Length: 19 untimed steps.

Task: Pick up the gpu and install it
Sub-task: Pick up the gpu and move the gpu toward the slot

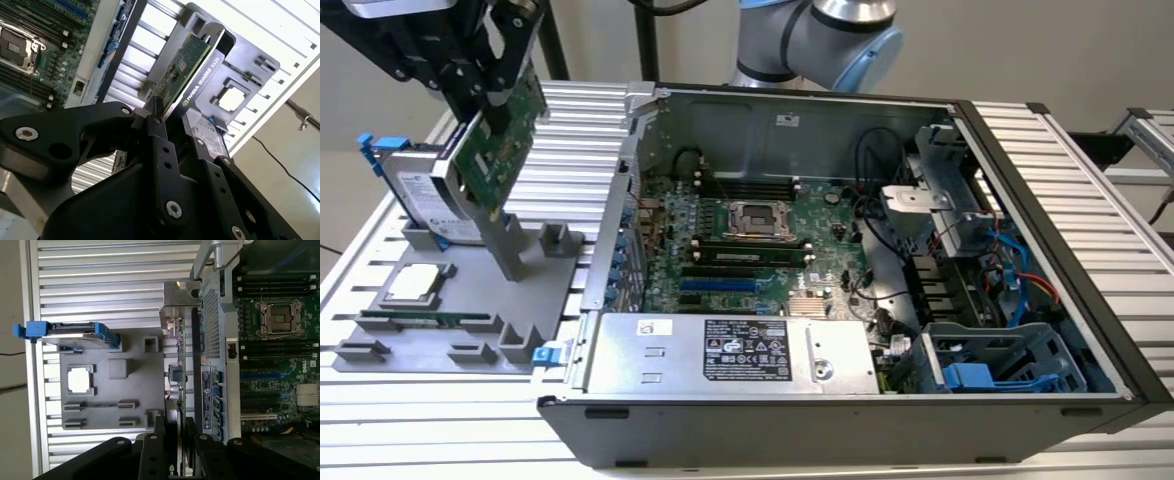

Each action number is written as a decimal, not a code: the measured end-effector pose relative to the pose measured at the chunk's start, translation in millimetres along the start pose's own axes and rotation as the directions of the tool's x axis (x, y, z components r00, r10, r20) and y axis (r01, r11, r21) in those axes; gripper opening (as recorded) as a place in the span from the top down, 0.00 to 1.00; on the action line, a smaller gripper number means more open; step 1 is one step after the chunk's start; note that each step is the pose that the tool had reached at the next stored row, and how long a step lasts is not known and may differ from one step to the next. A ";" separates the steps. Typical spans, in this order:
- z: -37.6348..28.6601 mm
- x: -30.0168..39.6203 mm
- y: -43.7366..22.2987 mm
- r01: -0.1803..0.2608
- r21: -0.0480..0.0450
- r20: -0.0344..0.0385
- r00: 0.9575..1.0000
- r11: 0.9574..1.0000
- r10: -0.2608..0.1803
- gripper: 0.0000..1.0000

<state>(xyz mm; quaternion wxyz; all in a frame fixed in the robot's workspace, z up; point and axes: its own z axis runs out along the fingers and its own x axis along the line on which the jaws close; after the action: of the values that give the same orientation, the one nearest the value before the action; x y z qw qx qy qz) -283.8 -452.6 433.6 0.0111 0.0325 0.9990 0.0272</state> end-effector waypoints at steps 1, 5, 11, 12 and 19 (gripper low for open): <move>0.0 -1.5 0.1 0.000 0.000 0.000 1.000 1.000 0.000 1.00; 0.1 -7.9 0.5 0.000 0.000 0.000 1.000 1.000 0.000 1.00; 0.4 -18.2 1.2 0.000 0.000 0.000 1.000 1.000 0.000 1.00; 0.4 -19.9 1.3 0.000 0.000 0.000 1.000 1.000 0.000 1.00; 0.8 -32.1 2.1 0.000 0.000 0.000 1.000 1.000 0.000 1.00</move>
<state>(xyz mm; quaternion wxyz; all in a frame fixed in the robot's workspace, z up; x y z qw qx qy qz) -251.7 -452.6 433.6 0.0111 0.0325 0.9990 0.0272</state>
